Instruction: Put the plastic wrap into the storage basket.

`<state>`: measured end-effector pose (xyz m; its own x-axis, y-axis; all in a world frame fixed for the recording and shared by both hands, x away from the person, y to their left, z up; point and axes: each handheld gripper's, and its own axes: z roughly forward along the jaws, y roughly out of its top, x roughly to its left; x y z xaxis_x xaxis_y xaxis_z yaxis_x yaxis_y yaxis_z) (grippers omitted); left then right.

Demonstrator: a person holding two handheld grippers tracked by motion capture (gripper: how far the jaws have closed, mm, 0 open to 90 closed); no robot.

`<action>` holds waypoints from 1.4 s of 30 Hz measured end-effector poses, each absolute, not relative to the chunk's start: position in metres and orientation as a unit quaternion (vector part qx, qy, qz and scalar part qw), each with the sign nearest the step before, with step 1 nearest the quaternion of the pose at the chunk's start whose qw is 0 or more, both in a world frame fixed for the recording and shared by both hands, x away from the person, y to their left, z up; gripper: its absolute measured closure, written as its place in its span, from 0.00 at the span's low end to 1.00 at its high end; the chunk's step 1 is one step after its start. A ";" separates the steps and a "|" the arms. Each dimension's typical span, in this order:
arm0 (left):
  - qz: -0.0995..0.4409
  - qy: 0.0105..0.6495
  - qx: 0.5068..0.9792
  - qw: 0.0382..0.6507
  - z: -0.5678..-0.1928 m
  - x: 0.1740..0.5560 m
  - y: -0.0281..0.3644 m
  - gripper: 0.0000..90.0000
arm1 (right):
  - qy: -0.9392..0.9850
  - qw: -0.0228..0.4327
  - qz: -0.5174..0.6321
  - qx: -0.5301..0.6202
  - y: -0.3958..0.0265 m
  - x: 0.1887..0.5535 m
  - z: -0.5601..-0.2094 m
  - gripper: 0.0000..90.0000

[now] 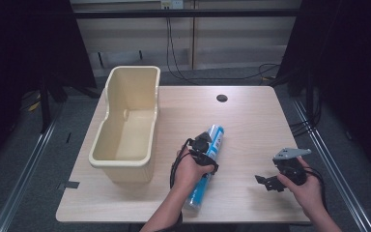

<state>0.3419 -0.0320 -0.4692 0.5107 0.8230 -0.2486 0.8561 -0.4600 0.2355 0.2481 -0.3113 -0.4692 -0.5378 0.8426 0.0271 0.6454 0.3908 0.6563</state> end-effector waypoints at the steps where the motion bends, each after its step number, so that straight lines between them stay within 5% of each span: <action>1: -0.050 0.495 0.851 0.167 -0.469 0.342 -0.032 0.34 | 0.817 0.159 0.316 0.456 -0.312 0.248 -0.469 0.04; 42: -0.072 0.482 0.863 0.133 -0.466 0.345 -0.033 0.35 | 0.811 0.162 0.321 0.461 -0.315 0.248 -0.467 0.04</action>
<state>0.3446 -0.0329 -0.4659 0.5251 0.8127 -0.2525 0.8510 -0.5000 0.1604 0.2482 -0.3152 -0.4673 -0.5231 0.8516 0.0337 0.6439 0.3690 0.6702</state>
